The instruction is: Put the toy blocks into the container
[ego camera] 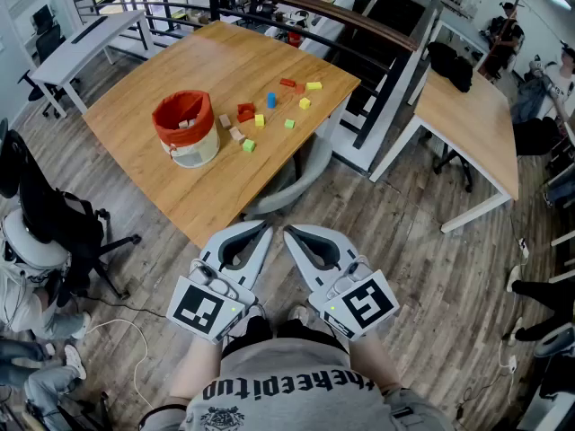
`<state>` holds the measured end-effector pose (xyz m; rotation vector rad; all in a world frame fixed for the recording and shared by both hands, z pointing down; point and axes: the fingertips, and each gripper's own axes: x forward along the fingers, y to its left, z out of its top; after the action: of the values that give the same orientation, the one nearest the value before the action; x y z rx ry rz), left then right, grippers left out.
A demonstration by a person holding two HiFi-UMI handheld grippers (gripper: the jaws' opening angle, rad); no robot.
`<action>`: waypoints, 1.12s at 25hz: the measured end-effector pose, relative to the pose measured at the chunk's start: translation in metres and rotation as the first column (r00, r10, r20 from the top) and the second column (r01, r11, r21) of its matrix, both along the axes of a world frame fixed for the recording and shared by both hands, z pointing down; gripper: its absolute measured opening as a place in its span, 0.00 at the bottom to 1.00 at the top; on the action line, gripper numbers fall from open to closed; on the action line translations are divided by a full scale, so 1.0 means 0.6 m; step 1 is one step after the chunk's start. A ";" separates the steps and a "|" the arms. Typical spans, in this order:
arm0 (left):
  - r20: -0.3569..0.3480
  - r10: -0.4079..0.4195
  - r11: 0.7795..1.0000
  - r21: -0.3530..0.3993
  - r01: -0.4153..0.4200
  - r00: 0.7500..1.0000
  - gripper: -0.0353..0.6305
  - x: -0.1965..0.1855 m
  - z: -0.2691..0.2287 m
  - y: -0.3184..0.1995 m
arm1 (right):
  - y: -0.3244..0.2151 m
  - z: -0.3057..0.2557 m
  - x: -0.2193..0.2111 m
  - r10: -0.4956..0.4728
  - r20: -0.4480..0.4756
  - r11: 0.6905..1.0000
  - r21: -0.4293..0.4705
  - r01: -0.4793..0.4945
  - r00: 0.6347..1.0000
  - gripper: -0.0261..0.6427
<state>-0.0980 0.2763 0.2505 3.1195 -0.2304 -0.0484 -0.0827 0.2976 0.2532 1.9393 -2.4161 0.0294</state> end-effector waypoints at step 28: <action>-0.008 0.102 0.995 -0.009 -0.103 0.995 0.07 -0.045 0.031 -0.064 | -0.056 0.019 -0.050 0.108 -0.021 0.994 -0.007 -0.109 0.994 0.05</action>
<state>-0.1252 0.2377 0.2690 3.1161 -0.0699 -0.0572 -0.1127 0.2639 0.2646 2.0547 -2.2919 0.0231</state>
